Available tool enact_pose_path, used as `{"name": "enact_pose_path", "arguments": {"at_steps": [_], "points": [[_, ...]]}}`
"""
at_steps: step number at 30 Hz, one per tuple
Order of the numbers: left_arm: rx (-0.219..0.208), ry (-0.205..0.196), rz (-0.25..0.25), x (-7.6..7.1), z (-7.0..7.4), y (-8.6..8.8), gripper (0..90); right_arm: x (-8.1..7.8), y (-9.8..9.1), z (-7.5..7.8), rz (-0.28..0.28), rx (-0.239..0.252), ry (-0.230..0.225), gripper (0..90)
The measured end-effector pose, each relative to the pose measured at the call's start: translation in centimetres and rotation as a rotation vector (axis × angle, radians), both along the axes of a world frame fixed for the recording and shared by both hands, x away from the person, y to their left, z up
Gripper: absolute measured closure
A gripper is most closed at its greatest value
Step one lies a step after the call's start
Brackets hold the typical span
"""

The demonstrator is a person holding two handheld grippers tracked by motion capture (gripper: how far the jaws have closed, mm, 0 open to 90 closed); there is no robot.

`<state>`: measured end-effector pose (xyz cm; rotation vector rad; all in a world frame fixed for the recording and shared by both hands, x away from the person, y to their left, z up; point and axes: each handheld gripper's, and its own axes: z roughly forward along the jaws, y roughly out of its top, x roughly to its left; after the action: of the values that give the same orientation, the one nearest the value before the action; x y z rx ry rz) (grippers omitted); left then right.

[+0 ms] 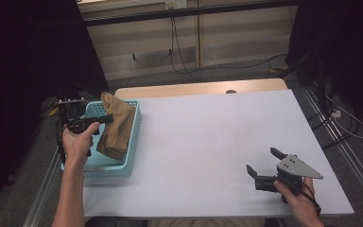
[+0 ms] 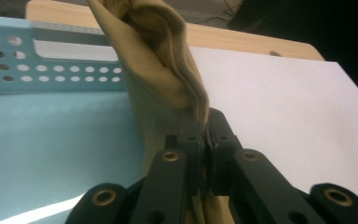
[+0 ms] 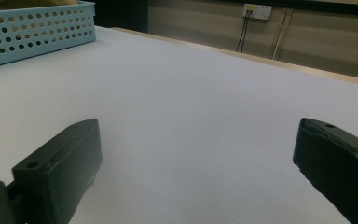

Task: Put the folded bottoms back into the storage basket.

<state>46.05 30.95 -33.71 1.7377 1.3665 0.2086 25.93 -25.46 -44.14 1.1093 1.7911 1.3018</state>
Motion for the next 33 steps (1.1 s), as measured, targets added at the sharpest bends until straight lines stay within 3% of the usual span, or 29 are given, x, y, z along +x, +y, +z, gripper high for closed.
{"name": "enact_pose_path", "arguments": {"at_steps": [4, 17, 23, 30, 33], "points": [[0.013, 0.009, 0.016, 0.1, -0.3, 0.6, 86.7, 0.0, 0.0, 0.0, 0.001, 0.001, 0.000, 1.1], [-0.013, 0.047, 0.066, 0.5, -1.8, 2.8, 86.4, 0.0, 0.0, 0.0, 0.001, -0.001, 0.001, 1.1], [0.009, 0.063, 0.086, 0.8, -2.5, 3.2, 86.4, 0.0, 0.1, 0.0, 0.002, -0.002, 0.003, 1.2], [-0.036, 0.084, 0.080, 1.0, -3.1, 3.4, 86.4, 0.1, 0.1, 0.0, 0.003, -0.001, 0.004, 1.2], [0.001, 0.086, 0.100, 1.1, -3.4, 3.3, 86.4, 0.0, 0.2, 0.0, 0.007, -0.003, 0.001, 1.2]]}}
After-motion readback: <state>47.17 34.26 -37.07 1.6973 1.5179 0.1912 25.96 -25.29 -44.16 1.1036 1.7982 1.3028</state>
